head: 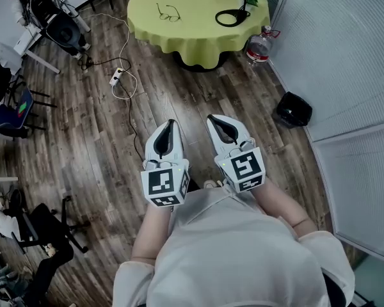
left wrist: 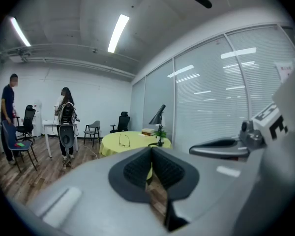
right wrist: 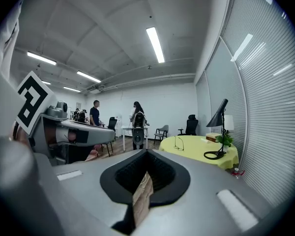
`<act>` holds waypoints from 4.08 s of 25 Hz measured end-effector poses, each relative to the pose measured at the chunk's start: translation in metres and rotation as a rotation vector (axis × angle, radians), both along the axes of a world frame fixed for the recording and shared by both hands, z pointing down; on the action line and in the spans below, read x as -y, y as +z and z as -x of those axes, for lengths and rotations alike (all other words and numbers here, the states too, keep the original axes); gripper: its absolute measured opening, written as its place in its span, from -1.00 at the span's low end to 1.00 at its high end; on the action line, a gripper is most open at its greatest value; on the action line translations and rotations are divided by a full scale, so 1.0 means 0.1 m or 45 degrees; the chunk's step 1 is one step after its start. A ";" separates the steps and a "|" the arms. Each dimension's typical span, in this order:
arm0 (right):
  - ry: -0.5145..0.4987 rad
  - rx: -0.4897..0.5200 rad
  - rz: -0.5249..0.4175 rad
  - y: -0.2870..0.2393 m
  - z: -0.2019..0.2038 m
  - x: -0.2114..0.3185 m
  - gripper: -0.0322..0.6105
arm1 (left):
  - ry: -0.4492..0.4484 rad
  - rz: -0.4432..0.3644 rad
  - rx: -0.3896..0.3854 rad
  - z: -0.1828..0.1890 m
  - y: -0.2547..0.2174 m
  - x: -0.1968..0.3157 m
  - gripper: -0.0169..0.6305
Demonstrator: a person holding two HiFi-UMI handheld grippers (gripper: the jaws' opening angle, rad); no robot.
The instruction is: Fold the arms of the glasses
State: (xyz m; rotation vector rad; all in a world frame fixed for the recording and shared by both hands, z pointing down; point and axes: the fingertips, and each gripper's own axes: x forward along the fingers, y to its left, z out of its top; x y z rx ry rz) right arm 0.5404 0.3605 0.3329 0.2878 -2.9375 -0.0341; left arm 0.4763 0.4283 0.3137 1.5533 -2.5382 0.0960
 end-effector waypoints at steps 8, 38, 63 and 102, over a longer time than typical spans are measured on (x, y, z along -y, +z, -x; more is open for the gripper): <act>-0.012 -0.040 0.015 0.19 0.85 0.21 -0.90 | 0.052 0.013 -0.042 0.79 0.22 0.21 -0.93; 0.350 -0.151 0.074 0.25 4.83 1.55 -0.90 | 0.354 0.026 -0.179 5.13 0.30 1.37 -0.93; 0.567 -0.247 0.236 0.85 5.59 4.91 -0.90 | 0.498 0.168 -0.174 6.33 0.64 4.86 -0.93; 0.121 -1.085 0.129 2.28 6.11 5.12 -0.58 | 0.934 0.540 -0.334 6.99 2.14 5.61 -0.93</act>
